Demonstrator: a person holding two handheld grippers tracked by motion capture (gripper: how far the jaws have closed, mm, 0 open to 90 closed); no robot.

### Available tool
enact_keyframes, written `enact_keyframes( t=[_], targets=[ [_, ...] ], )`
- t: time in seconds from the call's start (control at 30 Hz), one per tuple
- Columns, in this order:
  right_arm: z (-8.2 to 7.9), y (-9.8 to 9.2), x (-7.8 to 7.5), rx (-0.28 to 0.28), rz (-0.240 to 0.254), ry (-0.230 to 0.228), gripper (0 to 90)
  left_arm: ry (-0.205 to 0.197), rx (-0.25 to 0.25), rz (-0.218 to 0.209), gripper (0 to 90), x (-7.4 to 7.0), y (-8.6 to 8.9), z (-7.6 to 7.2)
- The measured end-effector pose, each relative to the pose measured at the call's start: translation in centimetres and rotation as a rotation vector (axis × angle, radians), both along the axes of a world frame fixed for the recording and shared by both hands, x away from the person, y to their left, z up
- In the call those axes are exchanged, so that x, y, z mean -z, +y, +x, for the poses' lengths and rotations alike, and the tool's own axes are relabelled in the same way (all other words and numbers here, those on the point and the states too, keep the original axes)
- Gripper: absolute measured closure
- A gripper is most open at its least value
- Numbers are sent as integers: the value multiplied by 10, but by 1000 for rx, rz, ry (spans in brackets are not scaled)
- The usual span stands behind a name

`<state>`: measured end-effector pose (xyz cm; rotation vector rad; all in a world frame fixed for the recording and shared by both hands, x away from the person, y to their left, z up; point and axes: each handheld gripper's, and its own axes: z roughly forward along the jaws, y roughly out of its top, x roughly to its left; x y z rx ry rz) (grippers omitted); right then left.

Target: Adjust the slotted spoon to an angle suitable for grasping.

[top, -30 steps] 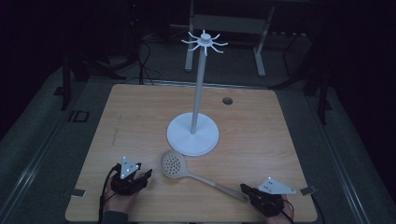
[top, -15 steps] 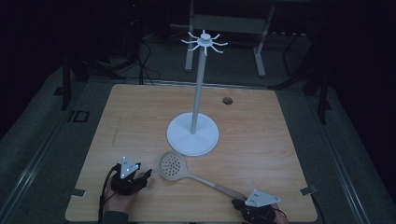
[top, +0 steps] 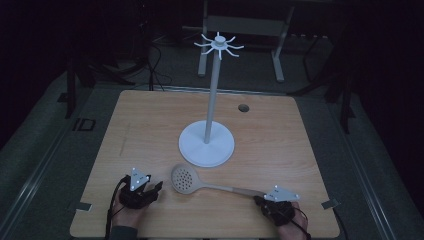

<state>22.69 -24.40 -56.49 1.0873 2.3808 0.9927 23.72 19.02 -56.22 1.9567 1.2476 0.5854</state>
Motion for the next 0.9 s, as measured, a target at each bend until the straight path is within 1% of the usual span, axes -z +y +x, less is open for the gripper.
enact_keyframes(
  t=[0.13, 0.27, 0.4, 0.53, 0.6, 0.63, 0.67, 0.7, 0.73, 0.77, 0.9],
  targets=[
    [20, -1, 0, 35, -1, -12, 900, 2, 0, 3, 483, 0, 0, 0],
    [37, -1, 1, 62, 19, -2, 900, 4, -1, 4, 483, 0, 1, 0],
    [48, 2, 0, 79, 11, -9, 900, 6, -4, 4, 483, 1, 1, 0],
    [53, 1, -2, 82, 10, 2, 898, 4, -6, -3, 483, 0, 1, 0],
    [55, -5, -4, 110, 20, -11, 897, 7, -9, -4, 483, 1, 2, 0],
    [56, -9, -5, 131, 36, -12, 897, 7, -9, -3, 483, 1, 2, 0],
    [56, -9, -5, 131, 36, -12, 897, 7, -9, -3, 483, 1, 2, 0],
    [58, -14, -6, 157, 48, -14, 898, 7, -9, -4, 483, 1, 2, 0],
    [61, -22, -7, 203, 62, -14, 898, 7, -8, -4, 483, 1, 2, 0],
    [65, -27, -7, 236, 69, -16, 898, 6, -8, -2, 483, 1, 2, 1],
    [71, -33, -3, 301, 60, -8, 898, 6, -11, -2, 483, 1, 2, 1]
  ],
)
